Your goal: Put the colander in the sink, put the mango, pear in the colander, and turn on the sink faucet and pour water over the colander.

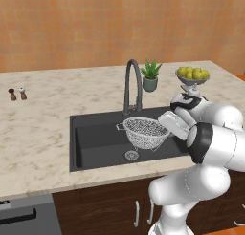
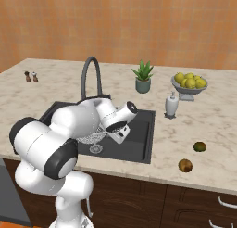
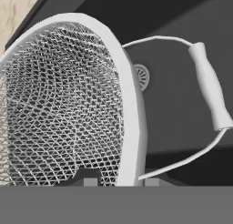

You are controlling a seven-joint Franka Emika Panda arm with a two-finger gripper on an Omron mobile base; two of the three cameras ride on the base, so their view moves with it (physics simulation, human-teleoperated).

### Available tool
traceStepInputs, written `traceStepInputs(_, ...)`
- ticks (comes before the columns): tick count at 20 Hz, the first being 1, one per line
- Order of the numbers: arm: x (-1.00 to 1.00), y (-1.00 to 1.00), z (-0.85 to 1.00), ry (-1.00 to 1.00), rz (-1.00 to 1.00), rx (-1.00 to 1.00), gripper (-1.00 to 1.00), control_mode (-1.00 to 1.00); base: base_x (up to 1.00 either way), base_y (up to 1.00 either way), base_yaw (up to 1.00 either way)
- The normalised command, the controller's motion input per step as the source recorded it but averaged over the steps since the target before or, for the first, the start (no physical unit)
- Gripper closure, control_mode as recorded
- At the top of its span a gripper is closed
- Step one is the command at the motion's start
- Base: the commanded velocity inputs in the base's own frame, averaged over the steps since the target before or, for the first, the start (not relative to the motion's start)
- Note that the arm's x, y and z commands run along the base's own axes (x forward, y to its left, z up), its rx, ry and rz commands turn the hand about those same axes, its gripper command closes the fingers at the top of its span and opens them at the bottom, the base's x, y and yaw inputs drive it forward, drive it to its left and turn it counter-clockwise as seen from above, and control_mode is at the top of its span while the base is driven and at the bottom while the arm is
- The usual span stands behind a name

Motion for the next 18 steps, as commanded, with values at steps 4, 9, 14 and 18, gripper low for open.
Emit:
traceStepInputs(4, 0.01, 0.17, -0.36, 0.0, -0.01, -0.05, 1.0, -1.0, 0.0, 0.0, 0.0)
traceStepInputs(9, 0.01, 0.0, -0.38, -0.07, 0.0, -0.01, 1.0, -1.0, 0.0, 0.0, 0.0)
traceStepInputs(14, 0.03, 0.0, -0.46, -0.05, 0.0, -0.03, 1.0, -1.0, 0.0, 0.0, 0.0)
traceStepInputs(18, 0.0, 0.0, -0.18, -0.01, 0.0, -0.01, 1.0, -1.0, 0.0, 0.0, 0.0)
